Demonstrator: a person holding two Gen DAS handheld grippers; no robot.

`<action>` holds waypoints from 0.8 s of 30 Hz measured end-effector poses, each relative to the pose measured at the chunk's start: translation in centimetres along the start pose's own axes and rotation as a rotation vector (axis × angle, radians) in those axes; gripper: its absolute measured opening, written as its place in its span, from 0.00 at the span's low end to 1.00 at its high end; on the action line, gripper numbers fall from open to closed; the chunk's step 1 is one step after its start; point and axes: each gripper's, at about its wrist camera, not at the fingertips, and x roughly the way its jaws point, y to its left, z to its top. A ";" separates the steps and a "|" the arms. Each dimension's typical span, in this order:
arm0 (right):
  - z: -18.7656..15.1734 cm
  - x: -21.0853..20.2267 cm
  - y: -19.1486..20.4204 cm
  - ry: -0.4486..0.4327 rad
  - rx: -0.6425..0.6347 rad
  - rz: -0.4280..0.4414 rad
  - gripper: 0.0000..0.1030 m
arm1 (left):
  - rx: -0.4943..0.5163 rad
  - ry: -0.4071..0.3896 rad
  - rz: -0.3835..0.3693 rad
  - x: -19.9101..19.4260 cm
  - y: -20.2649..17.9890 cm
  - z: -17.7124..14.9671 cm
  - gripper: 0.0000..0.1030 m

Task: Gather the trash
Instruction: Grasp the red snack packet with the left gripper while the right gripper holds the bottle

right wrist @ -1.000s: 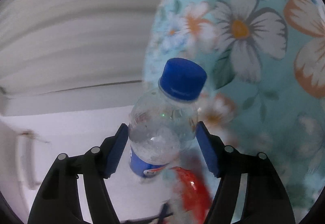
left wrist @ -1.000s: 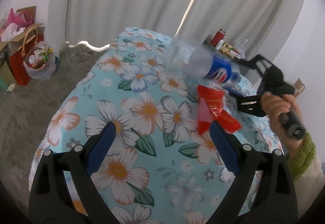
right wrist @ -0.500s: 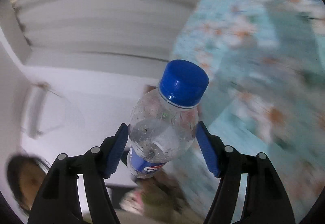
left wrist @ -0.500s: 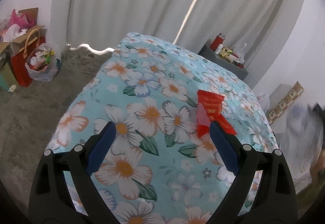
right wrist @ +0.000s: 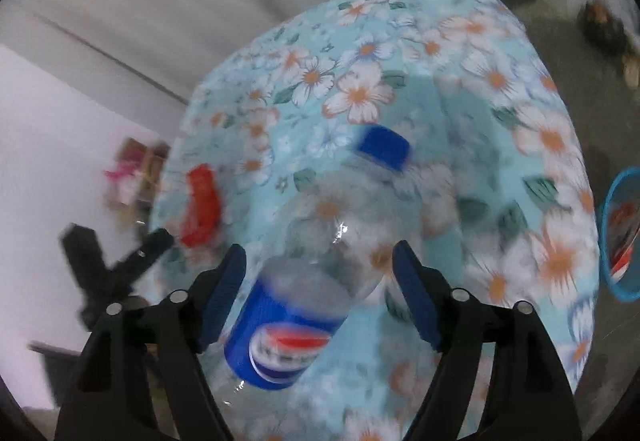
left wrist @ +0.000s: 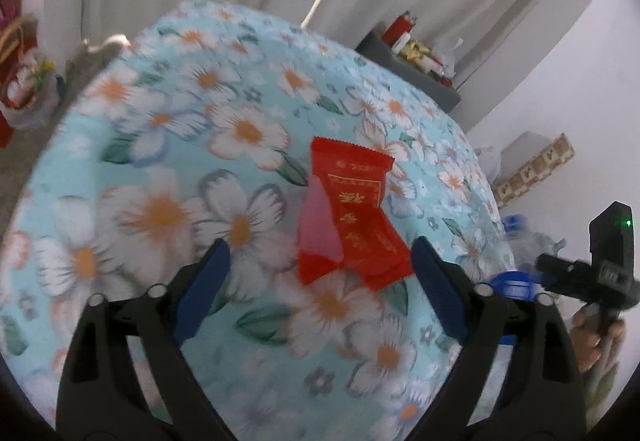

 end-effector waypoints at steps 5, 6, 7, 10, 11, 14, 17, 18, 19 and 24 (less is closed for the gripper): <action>-1.7 1.2 -0.3 -0.011 0.088 0.036 0.73 | -0.018 0.020 0.083 2.5 -0.5 0.4 0.62; -2.3 1.0 -0.7 -0.024 0.124 0.054 0.73 | 0.003 0.010 0.093 2.7 -0.9 0.3 0.55; -3.1 0.8 -1.2 -0.041 0.171 0.082 0.73 | 0.026 0.005 0.103 2.8 -1.3 0.1 0.52; -5.8 1.6 -2.6 -0.050 0.310 0.226 0.73 | 0.111 -0.010 0.158 3.1 -2.4 -0.6 0.35; -6.2 2.2 -2.4 -0.045 0.333 0.265 0.73 | 0.134 -0.013 0.169 3.2 -2.6 -0.9 0.30; -6.9 3.9 -1.4 -0.007 0.343 0.321 0.73 | 0.173 -0.015 0.184 3.2 -3.1 -1.2 0.19; -6.4 5.5 0.1 0.003 0.319 0.319 0.73 | 0.187 -0.020 0.187 3.2 -3.5 -1.2 0.08; -6.3 6.0 0.4 0.009 0.318 0.321 0.66 | 0.188 -0.022 0.186 3.1 -3.6 -1.2 0.06; -6.0 6.4 0.7 0.009 0.311 0.327 0.62 | 0.192 -0.025 0.182 2.9 -3.7 -1.3 0.05; -6.1 4.7 1.0 0.005 0.273 0.308 0.61 | 0.209 -0.002 0.113 0.7 -4.7 -2.0 0.04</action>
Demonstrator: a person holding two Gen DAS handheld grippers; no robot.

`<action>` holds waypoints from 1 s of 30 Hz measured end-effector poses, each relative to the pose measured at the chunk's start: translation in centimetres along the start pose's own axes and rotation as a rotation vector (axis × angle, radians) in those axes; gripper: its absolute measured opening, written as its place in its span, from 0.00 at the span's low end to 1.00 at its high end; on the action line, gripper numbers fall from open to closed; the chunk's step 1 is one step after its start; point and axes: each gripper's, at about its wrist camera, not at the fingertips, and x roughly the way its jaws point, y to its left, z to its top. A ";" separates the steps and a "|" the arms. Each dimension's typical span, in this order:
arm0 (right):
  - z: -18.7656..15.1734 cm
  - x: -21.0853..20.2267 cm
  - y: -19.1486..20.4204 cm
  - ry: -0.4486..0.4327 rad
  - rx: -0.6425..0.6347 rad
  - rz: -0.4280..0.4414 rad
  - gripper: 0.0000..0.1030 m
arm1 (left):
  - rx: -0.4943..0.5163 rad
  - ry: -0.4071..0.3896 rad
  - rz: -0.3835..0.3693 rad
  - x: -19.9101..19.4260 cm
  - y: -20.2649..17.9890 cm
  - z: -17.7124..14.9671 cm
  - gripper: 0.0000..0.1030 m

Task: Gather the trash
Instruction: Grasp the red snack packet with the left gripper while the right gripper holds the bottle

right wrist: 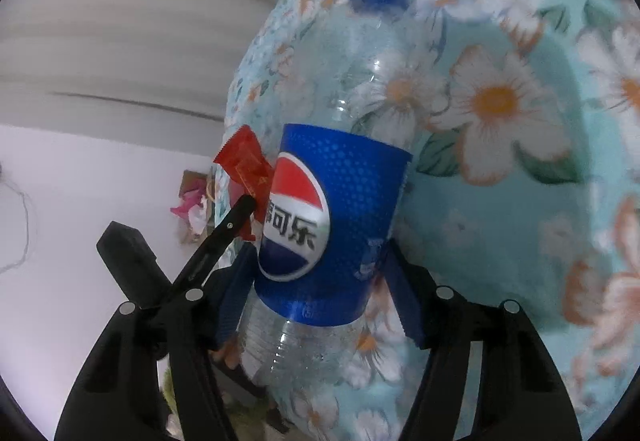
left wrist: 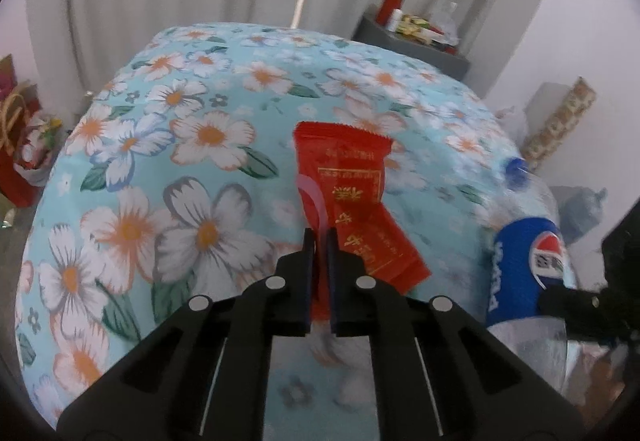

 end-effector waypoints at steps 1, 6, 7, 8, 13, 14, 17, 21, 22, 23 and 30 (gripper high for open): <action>-0.2 -1.1 0.1 -0.004 -0.023 -0.018 0.60 | 0.005 0.006 -0.021 -0.7 -0.2 -0.2 0.04; -2.0 -5.4 -0.5 0.025 -0.106 -0.088 0.58 | 0.098 0.106 -0.137 -4.1 -1.2 -2.3 0.04; -2.6 -6.1 -0.8 0.028 -0.116 -0.106 0.58 | 0.129 0.129 -0.148 -4.8 -1.4 -3.0 0.04; -3.4 -6.7 -1.2 0.032 -0.128 -0.134 0.58 | 0.148 0.147 -0.152 -5.1 -1.7 -3.6 0.04; -6.0 -6.7 -2.6 0.027 -0.137 -0.199 0.57 | 0.084 0.227 -0.190 -5.1 -1.9 -6.1 0.13; -6.2 -6.7 -2.9 0.013 -0.142 -0.203 0.57 | 0.066 0.229 -0.194 -4.9 -1.8 -6.3 0.20; -6.3 -6.6 -2.8 -0.008 -0.148 -0.213 0.57 | 0.001 0.222 -0.210 -3.8 -2.0 -7.0 0.30; -6.2 -6.5 -2.8 -0.001 -0.158 -0.218 0.57 | -0.040 0.232 -0.178 -1.9 -2.0 -7.2 0.30; -6.1 -6.5 -2.9 0.002 -0.157 -0.216 0.57 | -0.046 0.225 -0.168 -1.6 -2.0 -7.1 0.30; -6.2 -6.5 -2.9 0.003 -0.157 -0.215 0.57 | -0.049 0.219 -0.164 -1.6 -2.0 -7.1 0.30; -6.5 -6.8 -2.7 -0.003 -0.178 -0.245 0.64 | 0.095 0.153 -0.053 -1.4 -4.1 -6.9 0.15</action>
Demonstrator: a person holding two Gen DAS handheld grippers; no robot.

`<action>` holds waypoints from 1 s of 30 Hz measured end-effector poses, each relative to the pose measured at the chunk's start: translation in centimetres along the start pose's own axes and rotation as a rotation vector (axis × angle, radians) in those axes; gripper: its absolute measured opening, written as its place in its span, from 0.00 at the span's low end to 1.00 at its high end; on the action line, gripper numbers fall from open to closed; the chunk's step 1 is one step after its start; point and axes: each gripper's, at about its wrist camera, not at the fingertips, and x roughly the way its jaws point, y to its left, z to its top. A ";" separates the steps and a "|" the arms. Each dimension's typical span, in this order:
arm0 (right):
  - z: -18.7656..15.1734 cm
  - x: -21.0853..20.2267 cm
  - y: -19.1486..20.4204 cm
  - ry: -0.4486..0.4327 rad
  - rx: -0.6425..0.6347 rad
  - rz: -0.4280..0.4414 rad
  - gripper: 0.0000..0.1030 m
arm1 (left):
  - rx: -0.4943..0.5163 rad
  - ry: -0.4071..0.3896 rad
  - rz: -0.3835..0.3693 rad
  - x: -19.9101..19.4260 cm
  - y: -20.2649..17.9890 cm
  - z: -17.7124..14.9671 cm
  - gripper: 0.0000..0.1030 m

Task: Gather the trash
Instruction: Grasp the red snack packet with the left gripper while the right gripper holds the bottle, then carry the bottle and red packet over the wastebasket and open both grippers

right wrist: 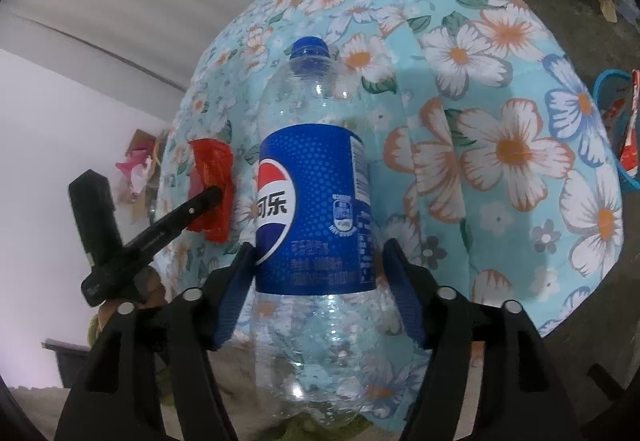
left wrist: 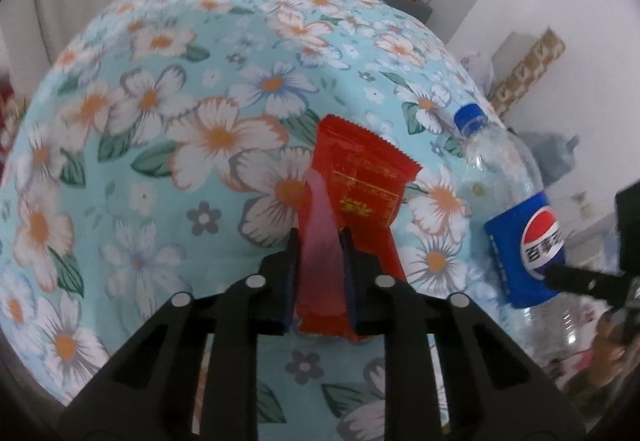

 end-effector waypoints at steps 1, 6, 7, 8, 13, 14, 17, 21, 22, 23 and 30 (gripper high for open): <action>0.1 0.0 0.2 -0.002 -0.009 -0.008 0.64 | 0.028 -0.007 0.019 0.0 -0.4 0.0 0.14; 0.5 0.7 1.0 -0.003 -0.030 -0.060 0.64 | 0.123 -0.032 0.085 -0.3 -1.7 -0.2 0.10; 0.6 0.9 1.1 -0.003 -0.033 -0.072 0.64 | 0.135 -0.036 0.095 -0.4 -1.9 -0.3 0.09; 0.7 1.0 1.2 -0.002 -0.037 -0.079 0.64 | 0.147 -0.040 0.106 -0.4 -2.1 -0.4 0.09; 0.8 1.5 2.0 -0.012 -0.074 -0.138 0.64 | 0.195 -0.054 0.144 -0.5 -2.9 -0.7 0.09; 0.9 1.6 2.1 -0.014 -0.076 -0.149 0.64 | 0.196 -0.054 0.145 -0.4 -3.0 -0.7 0.09; 1.0 1.9 2.4 -0.013 -0.084 -0.163 0.64 | 0.197 -0.054 0.147 -0.3 -3.0 -0.6 0.09; 1.1 2.3 2.5 -0.015 -0.088 -0.172 0.64 | 0.202 -0.055 0.152 -0.2 -3.1 -0.6 0.09; 1.1 2.4 2.5 -0.015 -0.086 -0.171 0.64 | 0.203 -0.056 0.152 -0.2 -3.1 -0.6 0.09; 1.2 2.4 2.5 -0.018 -0.086 -0.172 0.64 | 0.203 -0.056 0.153 -0.2 -3.1 -0.6 0.09; 1.5 2.8 2.4 -0.025 -0.072 -0.169 0.59 | 0.226 -0.061 0.175 -0.1 -3.4 -0.6 0.09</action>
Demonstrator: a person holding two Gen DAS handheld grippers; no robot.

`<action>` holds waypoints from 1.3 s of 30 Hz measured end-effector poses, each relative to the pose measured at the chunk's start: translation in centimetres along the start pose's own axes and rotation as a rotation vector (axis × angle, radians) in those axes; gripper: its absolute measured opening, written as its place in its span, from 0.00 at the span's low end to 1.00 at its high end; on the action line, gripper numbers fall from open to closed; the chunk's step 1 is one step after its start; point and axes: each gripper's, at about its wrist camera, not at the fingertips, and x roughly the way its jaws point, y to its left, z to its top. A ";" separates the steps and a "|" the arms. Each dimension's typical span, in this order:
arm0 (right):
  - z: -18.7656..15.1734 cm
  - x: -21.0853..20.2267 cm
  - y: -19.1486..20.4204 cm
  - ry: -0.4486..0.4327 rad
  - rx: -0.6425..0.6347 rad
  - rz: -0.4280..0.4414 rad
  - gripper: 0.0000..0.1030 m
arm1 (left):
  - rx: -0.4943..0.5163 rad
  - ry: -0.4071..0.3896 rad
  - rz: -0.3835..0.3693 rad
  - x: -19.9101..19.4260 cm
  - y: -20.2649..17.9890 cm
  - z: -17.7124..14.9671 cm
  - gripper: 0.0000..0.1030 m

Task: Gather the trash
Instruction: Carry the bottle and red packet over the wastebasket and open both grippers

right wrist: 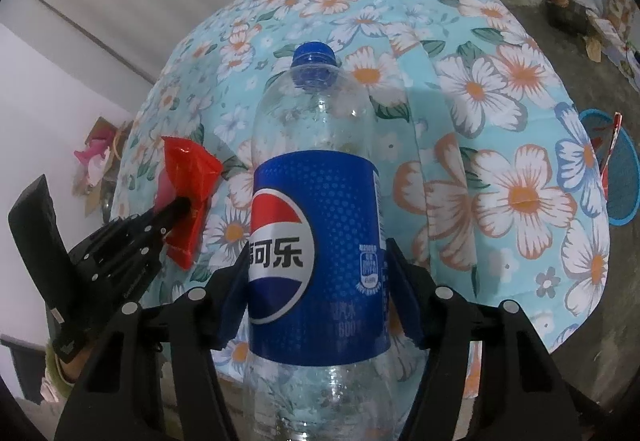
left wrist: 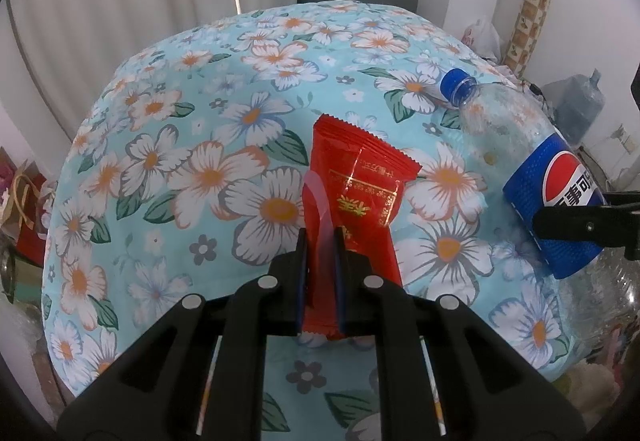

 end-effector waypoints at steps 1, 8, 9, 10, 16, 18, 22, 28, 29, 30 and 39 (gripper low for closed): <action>0.1 0.1 0.0 0.002 0.002 0.001 0.59 | 0.002 0.000 0.003 0.0 0.0 0.0 0.09; 0.1 0.4 0.1 -0.001 -0.008 -0.010 0.57 | 0.005 -0.002 0.007 0.0 -0.2 0.0 0.09; 0.1 0.4 0.2 -0.002 -0.011 -0.012 0.57 | 0.005 -0.002 0.007 0.0 -0.1 0.0 0.09; 0.1 0.4 0.2 -0.004 -0.013 -0.014 0.57 | 0.006 -0.002 0.007 0.0 -0.2 0.0 0.09; -0.1 0.2 0.3 -0.023 -0.021 -0.014 0.56 | 0.009 -0.006 0.009 -0.1 -0.2 0.0 0.07; -0.1 -0.1 0.2 -0.032 -0.020 -0.006 0.56 | 0.011 -0.013 0.010 -0.3 -0.3 0.0 0.05; -0.3 -1.0 -0.2 -0.055 -0.006 0.018 0.56 | -0.006 -0.039 -0.021 -1.4 0.1 0.6 0.03; -0.6 -4.0 -1.5 -0.131 0.038 0.061 0.55 | -0.013 -0.099 -0.129 -3.7 -0.3 2.7 0.02; -0.7 -4.7 -2.0 -0.152 0.052 0.068 0.55 | -0.005 -0.105 -0.156 -3.9 -0.6 3.4 0.02; -0.8 -5.3 -2.3 -0.168 0.065 0.073 0.55 | 0.003 -0.108 -0.181 -4.1 -1.0 4.0 0.02; -3.6 -14.2 -14.2 -0.409 0.351 -0.001 0.55 | 0.178 -0.122 -0.440 -3.9 -12.2 11.9 0.02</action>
